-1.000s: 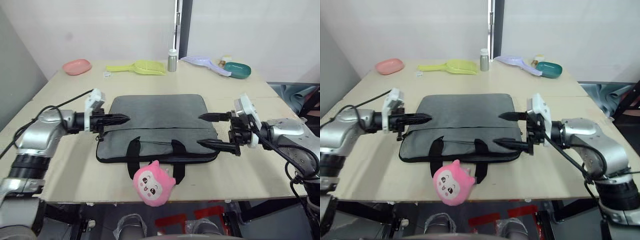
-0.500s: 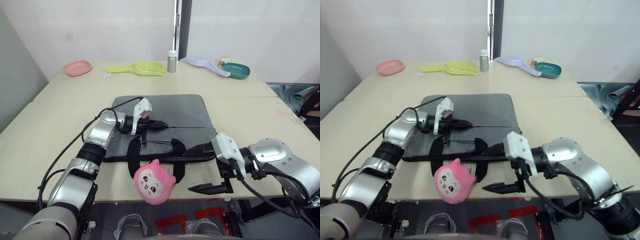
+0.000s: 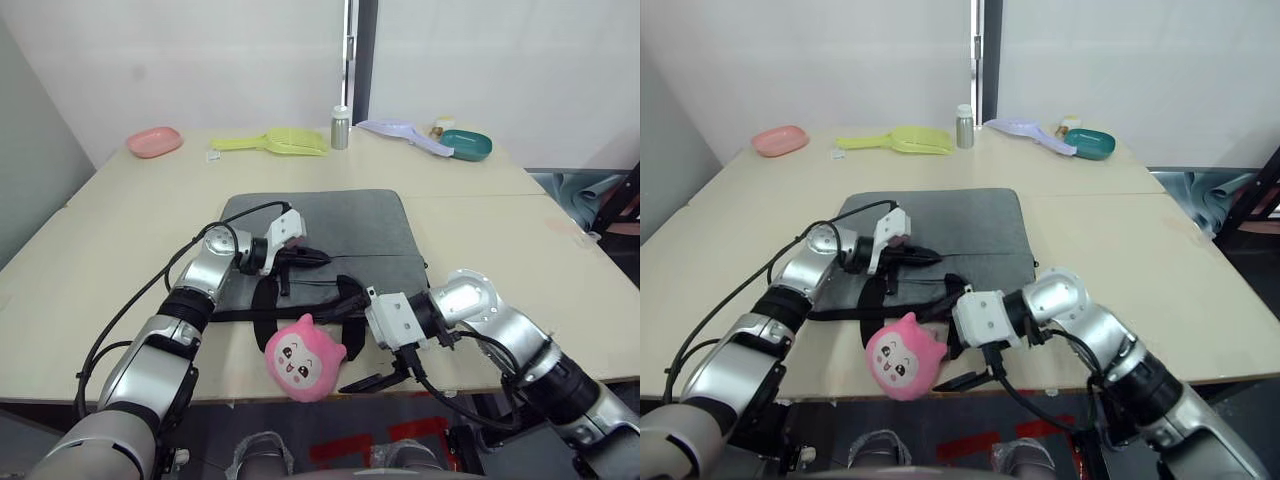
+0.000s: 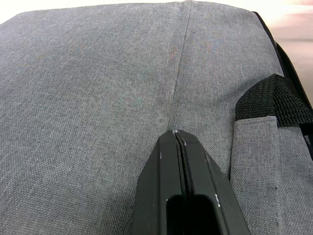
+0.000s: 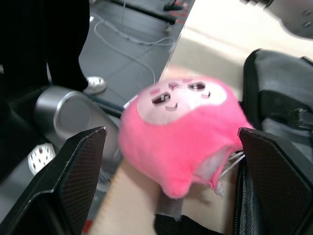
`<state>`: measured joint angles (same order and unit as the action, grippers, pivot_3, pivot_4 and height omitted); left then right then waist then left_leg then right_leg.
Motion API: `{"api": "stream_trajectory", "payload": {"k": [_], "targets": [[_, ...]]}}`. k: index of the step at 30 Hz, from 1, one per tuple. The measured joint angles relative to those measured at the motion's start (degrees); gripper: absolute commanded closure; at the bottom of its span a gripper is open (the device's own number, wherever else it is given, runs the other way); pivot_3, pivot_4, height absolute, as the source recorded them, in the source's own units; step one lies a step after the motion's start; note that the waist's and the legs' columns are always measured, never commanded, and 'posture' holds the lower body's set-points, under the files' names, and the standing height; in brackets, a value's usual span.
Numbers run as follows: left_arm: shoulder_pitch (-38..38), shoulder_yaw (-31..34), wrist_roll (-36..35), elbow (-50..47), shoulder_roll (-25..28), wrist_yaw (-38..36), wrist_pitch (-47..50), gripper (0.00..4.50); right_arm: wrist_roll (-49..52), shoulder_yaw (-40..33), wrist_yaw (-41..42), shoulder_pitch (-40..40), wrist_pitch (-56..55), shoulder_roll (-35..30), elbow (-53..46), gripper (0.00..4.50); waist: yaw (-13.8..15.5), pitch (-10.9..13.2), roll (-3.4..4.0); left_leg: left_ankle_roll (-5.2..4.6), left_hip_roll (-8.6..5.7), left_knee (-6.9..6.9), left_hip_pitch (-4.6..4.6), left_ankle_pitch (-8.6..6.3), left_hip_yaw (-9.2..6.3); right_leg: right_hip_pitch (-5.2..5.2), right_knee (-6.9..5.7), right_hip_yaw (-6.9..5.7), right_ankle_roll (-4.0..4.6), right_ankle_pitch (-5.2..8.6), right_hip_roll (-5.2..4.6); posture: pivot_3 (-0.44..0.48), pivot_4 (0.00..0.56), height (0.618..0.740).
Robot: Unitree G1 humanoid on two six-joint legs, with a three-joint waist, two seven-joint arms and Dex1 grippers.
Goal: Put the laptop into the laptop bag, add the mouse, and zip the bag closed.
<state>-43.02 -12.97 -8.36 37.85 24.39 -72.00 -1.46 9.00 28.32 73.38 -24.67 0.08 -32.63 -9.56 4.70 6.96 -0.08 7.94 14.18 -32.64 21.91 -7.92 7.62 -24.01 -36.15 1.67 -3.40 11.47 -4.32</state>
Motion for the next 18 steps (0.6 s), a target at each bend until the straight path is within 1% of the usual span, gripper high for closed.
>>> {"api": "stream_trajectory", "payload": {"k": [2,4,11,14,18], "targets": [[0.5,0.4,0.0,-0.7,0.2,-0.2,0.5,4.45,-2.0,1.6,0.4,-1.7,-3.8,2.2,4.2,0.00,-0.3,0.0,0.00,0.00,0.00,0.00,0.02,0.00,0.00,-0.01,0.04,-0.01,0.00,0.00,0.01,0.000,0.150,0.740],[0.6,0.5,0.0,-1.5,0.3,-0.3,1.3,4.45,-2.8,2.7,0.8,-2.6,-6.0,4.7,6.2,0.00,-0.4,0.0,0.00,0.00,0.01,0.02,0.03,0.00,-0.03,-0.02,0.06,-0.04,0.01,0.01,0.02,0.000,0.150,0.740],[3.2,0.7,0.0,-5.6,1.5,-0.2,3.2,4.45,-6.0,4.5,1.5,-6.4,-11.4,8.7,13.2,0.00,-1.1,0.0,0.00,-0.01,0.02,0.08,0.03,0.00,-0.03,-0.02,0.12,-0.06,0.02,0.01,0.02,0.000,0.150,0.740],[3.4,0.7,0.0,-6.3,1.8,-0.2,3.7,4.50,-6.1,4.5,2.3,-6.4,-11.8,8.8,13.7,0.83,-1.3,0.0,0.00,-0.01,0.01,0.08,0.03,-0.01,-0.02,-0.02,0.20,-0.06,0.02,0.01,0.02,0.000,0.150,0.740],[3.7,0.7,0.0,-7.0,2.0,0.0,4.2,4.50,-6.0,4.5,2.7,-6.4,-12.0,8.7,13.7,2.17,-1.4,0.0,0.00,-0.01,0.01,0.17,0.03,-0.01,-0.02,-0.02,0.25,-0.08,0.02,0.01,0.02,0.000,0.150,0.740]]}}
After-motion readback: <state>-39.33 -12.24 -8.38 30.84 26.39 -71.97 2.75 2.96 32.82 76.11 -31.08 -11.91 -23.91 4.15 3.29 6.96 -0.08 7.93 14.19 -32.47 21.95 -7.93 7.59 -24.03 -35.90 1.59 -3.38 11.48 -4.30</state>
